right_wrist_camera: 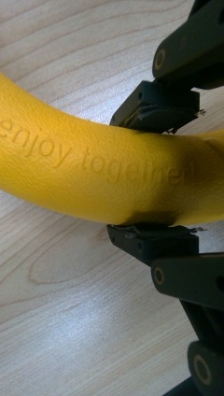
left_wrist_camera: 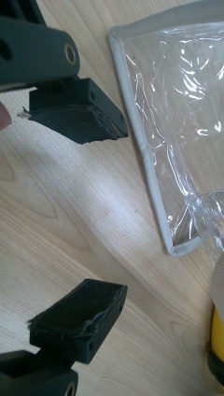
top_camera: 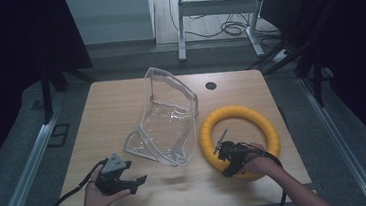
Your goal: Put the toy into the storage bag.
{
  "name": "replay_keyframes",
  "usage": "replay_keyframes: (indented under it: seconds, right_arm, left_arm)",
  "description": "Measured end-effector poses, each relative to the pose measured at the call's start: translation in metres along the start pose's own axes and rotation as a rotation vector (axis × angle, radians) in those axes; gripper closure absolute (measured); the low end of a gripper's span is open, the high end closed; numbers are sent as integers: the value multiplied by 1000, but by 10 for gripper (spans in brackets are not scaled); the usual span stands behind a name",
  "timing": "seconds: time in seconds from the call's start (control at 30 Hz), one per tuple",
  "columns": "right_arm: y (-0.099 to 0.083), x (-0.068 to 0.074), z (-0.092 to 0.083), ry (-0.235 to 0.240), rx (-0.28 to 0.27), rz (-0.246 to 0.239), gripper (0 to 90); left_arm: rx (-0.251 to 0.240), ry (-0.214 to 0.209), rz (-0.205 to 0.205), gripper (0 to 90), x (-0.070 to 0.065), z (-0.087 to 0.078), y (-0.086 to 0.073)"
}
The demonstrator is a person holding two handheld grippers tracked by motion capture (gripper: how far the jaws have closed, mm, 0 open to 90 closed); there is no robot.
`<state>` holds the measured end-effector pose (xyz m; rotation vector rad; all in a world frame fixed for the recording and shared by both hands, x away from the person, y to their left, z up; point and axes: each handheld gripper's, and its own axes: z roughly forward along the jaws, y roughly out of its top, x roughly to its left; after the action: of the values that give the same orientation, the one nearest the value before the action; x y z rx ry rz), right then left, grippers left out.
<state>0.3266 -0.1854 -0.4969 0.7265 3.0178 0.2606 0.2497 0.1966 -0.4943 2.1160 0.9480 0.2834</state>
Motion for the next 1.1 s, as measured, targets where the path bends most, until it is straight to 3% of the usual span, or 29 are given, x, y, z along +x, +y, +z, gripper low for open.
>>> replay_keyframes:
  seconds: [0.47, 0.67, 0.8, 0.83, 0.93, 1.1]
  right_arm:
    - [8, -4, 4, 39, 66, -24, 485]
    - [9, -7, 2, 57, 67, 1, 498]
    - [4, -14, -12, 106, -23, 43, 501]
    - [4, -14, -12, 106, -23, 43, 501]
    - [-2, -21, -28, 143, -111, 79, 502]
    - [-12, -28, -48, 156, -215, 105, 503]
  left_arm:
    - [1, 1, 3, 214, 0, 0, 0]
    - [-1, 2, 2, 214, 1, -1, 0]
    - [-4, 4, -2, 214, 2, -1, -1]
    - [-4, 4, -3, 214, 2, -1, -1]
    - [-4, 4, -6, 215, 2, -1, -1]
    - [-6, 5, -6, 215, 2, -2, -1]
